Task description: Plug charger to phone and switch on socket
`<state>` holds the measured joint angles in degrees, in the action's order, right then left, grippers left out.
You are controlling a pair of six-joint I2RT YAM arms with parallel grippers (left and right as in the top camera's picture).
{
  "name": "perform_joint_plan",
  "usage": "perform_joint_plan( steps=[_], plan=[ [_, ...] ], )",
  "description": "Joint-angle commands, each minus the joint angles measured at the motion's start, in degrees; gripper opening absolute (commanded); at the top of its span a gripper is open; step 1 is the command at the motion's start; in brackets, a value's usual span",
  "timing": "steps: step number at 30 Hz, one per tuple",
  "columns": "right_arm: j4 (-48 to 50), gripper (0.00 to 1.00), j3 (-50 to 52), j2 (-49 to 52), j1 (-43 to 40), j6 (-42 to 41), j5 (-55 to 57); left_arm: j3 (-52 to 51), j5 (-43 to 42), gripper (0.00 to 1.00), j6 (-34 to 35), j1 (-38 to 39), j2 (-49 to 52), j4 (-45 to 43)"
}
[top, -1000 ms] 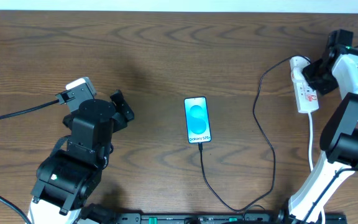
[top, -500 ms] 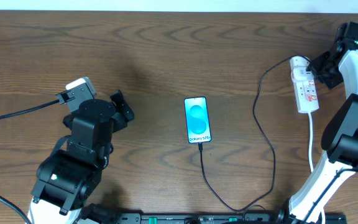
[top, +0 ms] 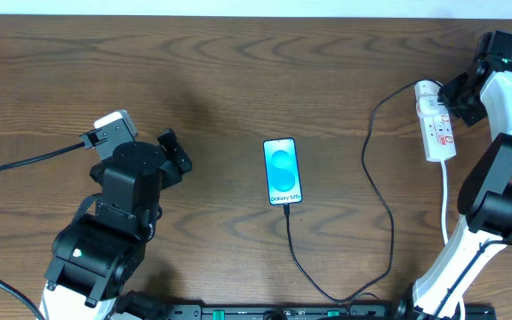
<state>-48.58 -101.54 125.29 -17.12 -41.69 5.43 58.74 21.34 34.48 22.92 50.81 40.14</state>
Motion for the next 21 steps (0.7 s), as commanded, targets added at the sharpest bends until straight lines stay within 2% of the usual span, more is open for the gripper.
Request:
perform_joint_plan(
  steps=[1,11,21],
  plan=[
    [-0.07,0.01,0.7,2.62,0.94,0.66,0.22,0.52,1.01,0.92,-0.39,-0.35,0.04,0.15],
    [-2.78,0.01,0.83,10.51,1.7,0.68,-1.07,0.52,1.01,0.91,-0.39,-0.35,0.04,0.15],
    [-3.08,0.01,0.81,4.74,1.25,0.68,2.43,0.52,1.01,0.91,-0.39,-0.35,0.04,0.15]
  ],
)
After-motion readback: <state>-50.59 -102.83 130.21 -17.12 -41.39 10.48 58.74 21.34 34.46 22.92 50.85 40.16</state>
